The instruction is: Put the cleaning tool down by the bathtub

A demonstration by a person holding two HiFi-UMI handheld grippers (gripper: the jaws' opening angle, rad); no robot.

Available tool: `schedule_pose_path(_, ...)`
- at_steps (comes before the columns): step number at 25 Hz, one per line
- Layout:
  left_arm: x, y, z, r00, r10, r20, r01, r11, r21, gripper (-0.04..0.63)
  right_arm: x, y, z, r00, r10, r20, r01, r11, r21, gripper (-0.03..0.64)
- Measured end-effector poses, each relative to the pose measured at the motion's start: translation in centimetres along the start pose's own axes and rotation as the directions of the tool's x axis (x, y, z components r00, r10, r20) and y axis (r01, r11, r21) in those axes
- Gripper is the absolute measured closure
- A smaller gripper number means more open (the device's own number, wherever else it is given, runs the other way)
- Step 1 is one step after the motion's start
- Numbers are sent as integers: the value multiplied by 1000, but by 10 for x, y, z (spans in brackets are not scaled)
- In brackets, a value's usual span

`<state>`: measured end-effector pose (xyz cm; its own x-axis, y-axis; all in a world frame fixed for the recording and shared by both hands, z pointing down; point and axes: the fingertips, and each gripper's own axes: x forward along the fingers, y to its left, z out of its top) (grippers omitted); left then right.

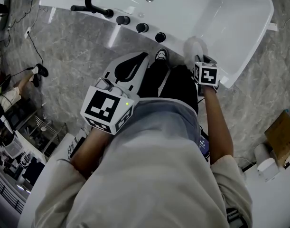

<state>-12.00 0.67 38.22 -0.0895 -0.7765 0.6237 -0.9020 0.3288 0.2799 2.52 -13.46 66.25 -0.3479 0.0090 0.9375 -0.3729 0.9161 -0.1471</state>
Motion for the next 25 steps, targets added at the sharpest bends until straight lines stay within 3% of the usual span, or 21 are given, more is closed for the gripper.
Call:
schedule_pose_path(19, 1, 13, -2, 1000, 20, -12, -20, 1000, -13, 586, 14, 0, -7, 1000, -19, -24, 19, 1000, -2, 537)
schedule_pose_path(25, -1, 14, -4, 1000, 21, -11, -21, 1000, -13, 586, 21, 6, -23, 996, 4, -94, -2, 1000, 21, 503)
